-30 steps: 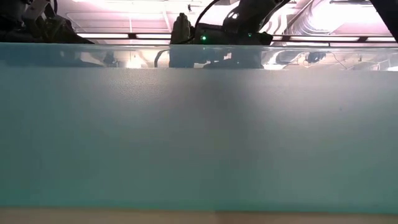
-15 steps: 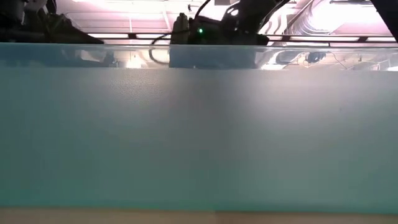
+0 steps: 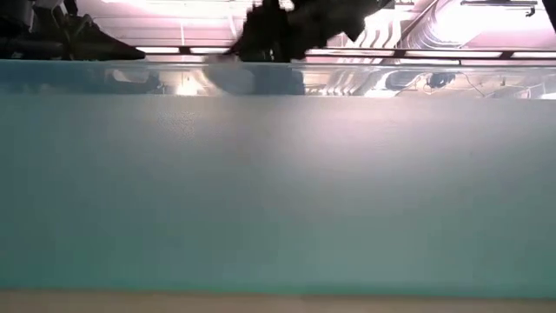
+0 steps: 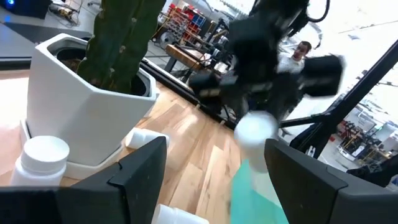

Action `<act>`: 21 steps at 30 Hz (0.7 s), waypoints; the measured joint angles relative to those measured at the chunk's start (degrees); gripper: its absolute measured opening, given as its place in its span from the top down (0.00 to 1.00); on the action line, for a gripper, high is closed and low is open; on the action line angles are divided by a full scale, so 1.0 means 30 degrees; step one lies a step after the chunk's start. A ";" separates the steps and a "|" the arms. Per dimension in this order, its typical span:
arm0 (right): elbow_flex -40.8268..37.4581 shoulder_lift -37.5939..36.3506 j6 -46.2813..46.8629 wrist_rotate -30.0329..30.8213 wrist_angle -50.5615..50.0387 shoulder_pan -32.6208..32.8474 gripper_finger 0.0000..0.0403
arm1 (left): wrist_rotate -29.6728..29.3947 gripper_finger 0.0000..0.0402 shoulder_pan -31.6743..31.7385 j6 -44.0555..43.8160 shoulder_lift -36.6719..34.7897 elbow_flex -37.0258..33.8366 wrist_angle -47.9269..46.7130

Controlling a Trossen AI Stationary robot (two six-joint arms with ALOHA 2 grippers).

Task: Pick and place pill bottles into a basket
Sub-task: Put the white pill bottle into the green bin

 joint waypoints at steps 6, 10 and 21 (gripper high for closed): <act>0.0007 -0.0708 0.2478 0.1427 0.5979 -0.0111 0.71 | -0.0002 0.24 0.0001 -0.1330 -0.0004 0.0000 0.0013; 0.0007 -0.0694 0.4453 0.2046 1.0162 -0.0282 0.71 | 0.0000 0.24 0.0001 -0.1565 0.0003 -0.0005 0.0571; 0.0007 -0.0676 0.7518 0.3319 1.9062 -0.0583 0.71 | 0.0000 0.24 0.0000 -0.1759 0.0002 -0.0006 0.5140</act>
